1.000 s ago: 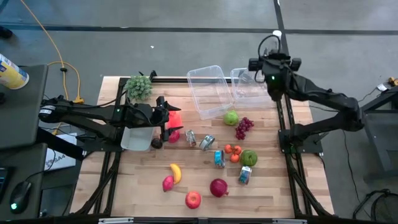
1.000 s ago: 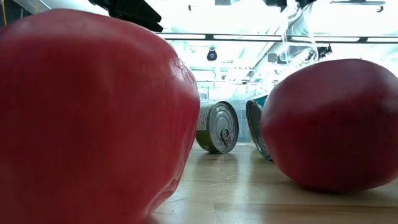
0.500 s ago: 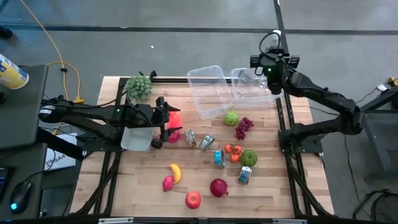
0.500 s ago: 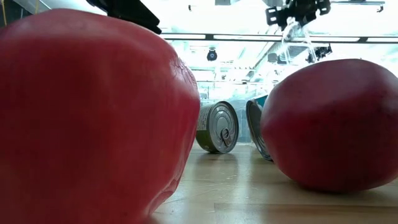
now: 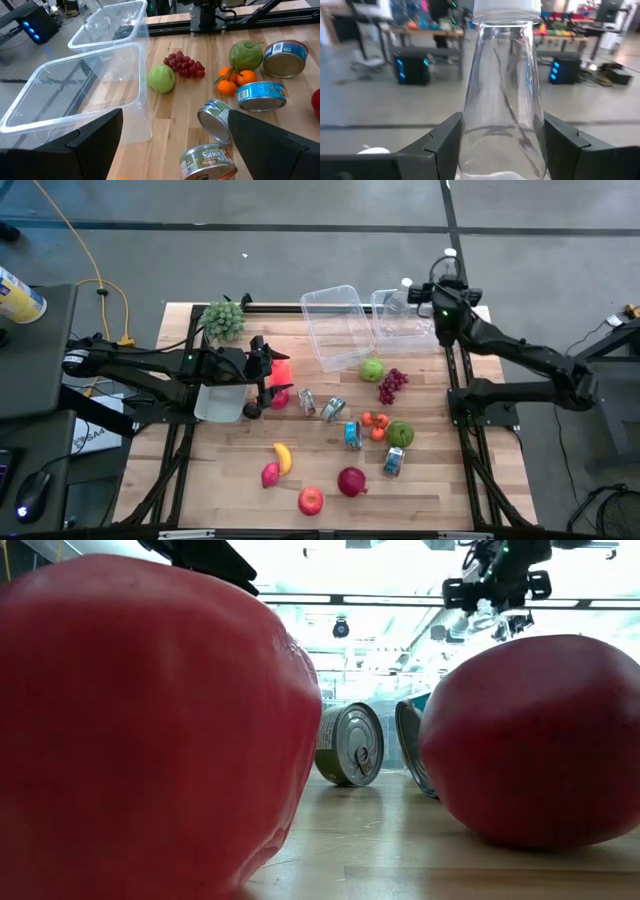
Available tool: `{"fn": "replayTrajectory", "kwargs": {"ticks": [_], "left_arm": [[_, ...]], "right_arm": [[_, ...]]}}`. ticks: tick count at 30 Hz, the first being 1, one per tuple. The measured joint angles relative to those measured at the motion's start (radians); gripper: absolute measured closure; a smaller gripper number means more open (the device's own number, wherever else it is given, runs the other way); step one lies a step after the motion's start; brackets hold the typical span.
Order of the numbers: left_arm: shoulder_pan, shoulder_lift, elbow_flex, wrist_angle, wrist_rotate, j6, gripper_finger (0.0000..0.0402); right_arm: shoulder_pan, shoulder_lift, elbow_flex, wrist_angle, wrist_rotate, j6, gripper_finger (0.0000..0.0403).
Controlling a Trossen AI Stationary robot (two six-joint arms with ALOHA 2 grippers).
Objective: Pick & Place Food Item
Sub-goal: Put the transparent bottle into the right transparent bin
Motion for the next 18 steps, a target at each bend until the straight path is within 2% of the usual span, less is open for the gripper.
{"fn": "replayTrajectory", "kwargs": {"ticks": [5, 10, 14, 18], "left_arm": [[0.0, 0.0, 0.0, 0.0, 0.0, 0.0, 0.005], [0.0, 0.0, 0.0, 0.008, 0.0, 0.0, 0.005], [0.0, 0.0, 0.0, 0.008, 0.0, 0.0, 0.005], [0.0, 0.0, 0.0, 0.008, 0.0, 0.0, 0.005]], "right_arm": [[0.0, -0.068, -0.159, 0.277, -0.058, -0.119, 0.0194], [0.0, -0.078, -0.292, 0.501, -0.099, -0.194, 0.0187], [-0.012, -0.078, -0.358, 0.618, -0.096, -0.231, 0.0186], [-0.013, -0.076, -0.367, 0.631, -0.148, -0.263, 0.0185]]}}
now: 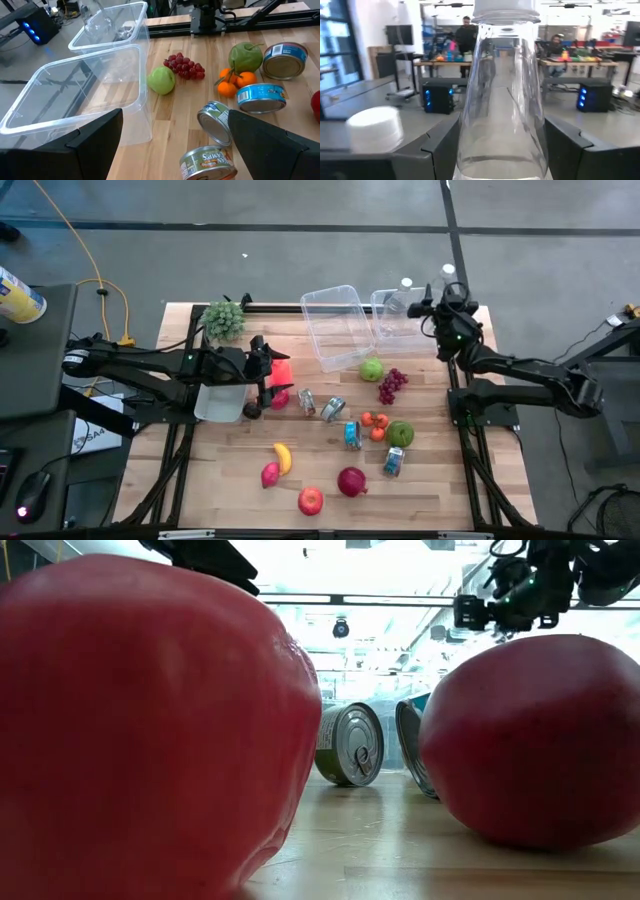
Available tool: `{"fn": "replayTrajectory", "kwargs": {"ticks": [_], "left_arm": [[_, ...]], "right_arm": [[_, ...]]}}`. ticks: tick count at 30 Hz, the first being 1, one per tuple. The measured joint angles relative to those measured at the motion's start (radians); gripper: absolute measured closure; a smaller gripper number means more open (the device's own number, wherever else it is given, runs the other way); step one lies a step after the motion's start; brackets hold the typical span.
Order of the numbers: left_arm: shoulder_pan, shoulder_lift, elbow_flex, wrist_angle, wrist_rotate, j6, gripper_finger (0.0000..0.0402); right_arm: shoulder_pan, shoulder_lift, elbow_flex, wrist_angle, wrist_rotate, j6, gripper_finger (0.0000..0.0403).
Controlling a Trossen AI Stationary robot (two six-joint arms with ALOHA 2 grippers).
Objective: Pick & Place Food Item
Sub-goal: Put the transparent bottle into the right transparent bin, then put the grape into the left transparent bin
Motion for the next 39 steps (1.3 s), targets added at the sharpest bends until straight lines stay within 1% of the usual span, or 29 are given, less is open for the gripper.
{"fn": "replayTrajectory", "kwargs": {"ticks": [3, 11, 15, 28, 32, 36, 39], "left_arm": [[0.0, 0.0, 0.0, 0.0, 0.0, 0.0, 0.005], [0.0, 0.0, 0.0, 0.001, 0.0, 0.0, 0.005], [0.0, 0.0, 0.0, 0.001, 0.0, 0.0, 0.005], [0.0, 0.0, 0.0, 0.004, 0.0, 0.001, 0.005], [0.0, 0.0, 0.0, 0.013, 0.0, 0.001, 0.005], [0.0, 0.0, 0.0, 0.014, 0.0, 0.001, 0.005], [0.0, 0.0, 0.0, 0.014, 0.0, 0.001, 0.005]], "right_arm": [[0.0, 0.002, 0.0, -0.002, -0.007, -0.01, 0.0174], [0.0, 0.002, 0.0, -0.011, -0.005, -0.002, 0.0106], [0.0, 0.003, 0.0, -0.019, -0.006, -0.001, 0.0087], [0.0, -0.002, 0.0, -0.002, -0.005, -0.022, 0.008], [0.023, -0.003, 0.0, 0.097, -0.002, -0.129, 0.0082], [0.08, -0.003, 0.0, 0.198, -0.004, -0.239, 0.0084], [0.118, -0.003, 0.0, 0.289, 0.012, -0.356, 0.0084]]}}
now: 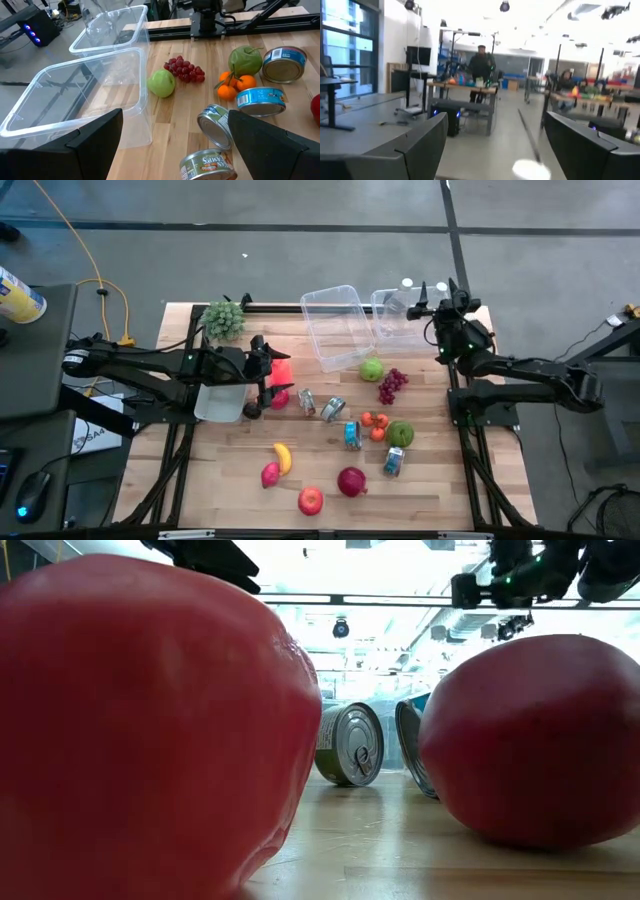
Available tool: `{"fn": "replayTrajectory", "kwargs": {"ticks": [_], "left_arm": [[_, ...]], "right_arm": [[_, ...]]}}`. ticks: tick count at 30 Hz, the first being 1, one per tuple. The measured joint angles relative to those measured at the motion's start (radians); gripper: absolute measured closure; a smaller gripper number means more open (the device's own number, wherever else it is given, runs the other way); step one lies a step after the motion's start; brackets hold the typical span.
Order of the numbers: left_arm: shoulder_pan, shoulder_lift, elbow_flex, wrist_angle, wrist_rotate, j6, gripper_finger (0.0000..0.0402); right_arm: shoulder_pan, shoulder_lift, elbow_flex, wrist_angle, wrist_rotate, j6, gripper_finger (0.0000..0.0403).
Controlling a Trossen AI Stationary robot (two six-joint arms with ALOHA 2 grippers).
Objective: Pick & Place Food Item
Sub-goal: Put the grape into the left transparent bin
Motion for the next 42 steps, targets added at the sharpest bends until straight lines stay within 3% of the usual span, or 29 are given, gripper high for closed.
{"fn": "replayTrajectory", "kwargs": {"ticks": [6, 13, 18, 24, 29, 36, 42], "left_arm": [[0.0, 0.0, 0.0, 0.0, 0.0, 0.0, 0.005], [0.0, 0.0, 0.0, 0.0, 0.0, 0.0, 0.005], [0.0, 0.0, 0.0, -0.001, 0.0, 0.0, 0.005], [0.0, 0.0, 0.0, -0.012, 0.0, -0.003, 0.005], [0.0, 0.0, 0.0, -0.015, 0.0, -0.036, 0.005], [0.0, 0.0, 0.0, -0.015, 0.002, -0.054, 0.005], [0.0, 0.0, 0.0, -0.015, 0.004, -0.059, 0.005]], "right_arm": [[0.112, 0.0, 0.0, 0.104, -0.002, -0.192, 0.0083], [0.269, 0.0, 0.0, 0.106, 0.008, -0.205, 0.0086], [0.421, 0.0, 0.0, 0.027, 0.009, -0.172, 0.0086], [0.609, 0.0, 0.0, -0.222, 0.031, -0.051, 0.0086], [0.717, 0.013, 0.0, -0.534, 0.032, 0.169, 0.0086], [0.752, 0.008, 0.0, -1.007, 0.049, 0.76, 0.0086], [0.728, 0.002, 0.0, -1.309, -0.141, 1.125, 0.0086]]}}
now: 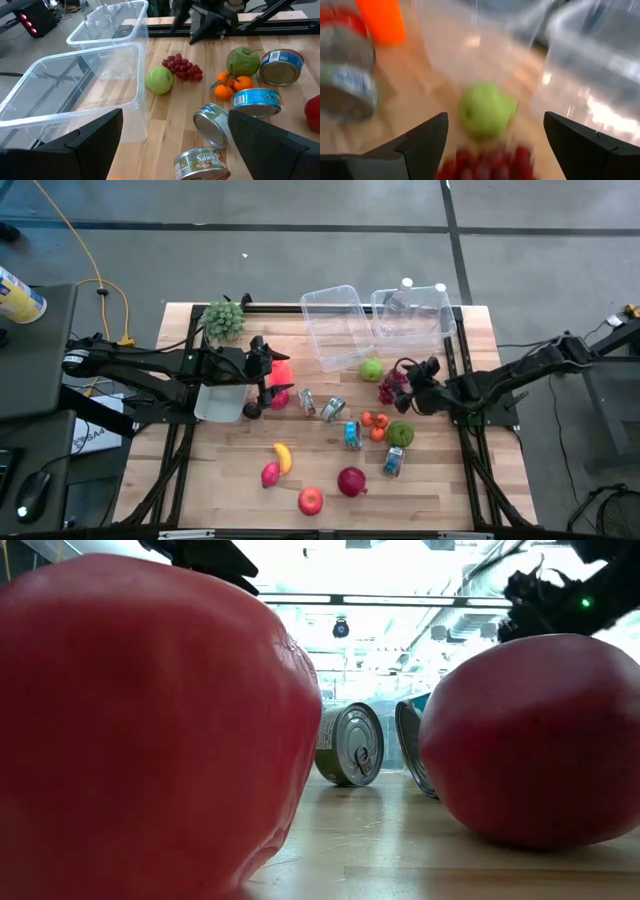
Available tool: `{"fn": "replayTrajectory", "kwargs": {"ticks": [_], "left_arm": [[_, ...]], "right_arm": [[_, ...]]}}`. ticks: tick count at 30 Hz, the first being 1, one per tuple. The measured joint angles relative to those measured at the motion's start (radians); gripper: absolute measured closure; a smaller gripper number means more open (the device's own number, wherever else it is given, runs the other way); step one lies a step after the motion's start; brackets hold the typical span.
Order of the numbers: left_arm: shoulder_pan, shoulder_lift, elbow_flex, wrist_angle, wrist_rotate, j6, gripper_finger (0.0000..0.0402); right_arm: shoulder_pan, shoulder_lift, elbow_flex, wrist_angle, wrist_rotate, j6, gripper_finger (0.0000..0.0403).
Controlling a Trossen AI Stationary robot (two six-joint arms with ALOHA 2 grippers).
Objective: Pick & Place Food Item
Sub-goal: Put the grape into the left transparent bin
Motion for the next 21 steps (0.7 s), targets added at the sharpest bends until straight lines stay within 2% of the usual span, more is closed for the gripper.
{"fn": "replayTrajectory", "kwargs": {"ticks": [3, 8, 12, 21], "left_arm": [[0.0, 0.013, 0.0, 0.0, 0.0, -0.026, 0.005], [0.0, 0.064, 0.0, 0.0, 0.0, -0.057, 0.005], [0.0, 0.105, 0.0, 0.0, 0.0, -0.063, 0.005], [0.0, 0.117, 0.0, 0.0, 0.0, -0.063, 0.005]], "right_arm": [[-0.028, 0.01, 0.0, -0.073, -0.107, 0.09, 0.0086], [-0.079, 0.065, 0.0, -0.087, -0.158, 0.116, 0.0086], [-0.12, 0.132, 0.0, -0.085, -0.239, 0.115, 0.0086], [-0.194, 0.305, 0.0, 0.065, -0.261, 0.06, 0.0086]]}}
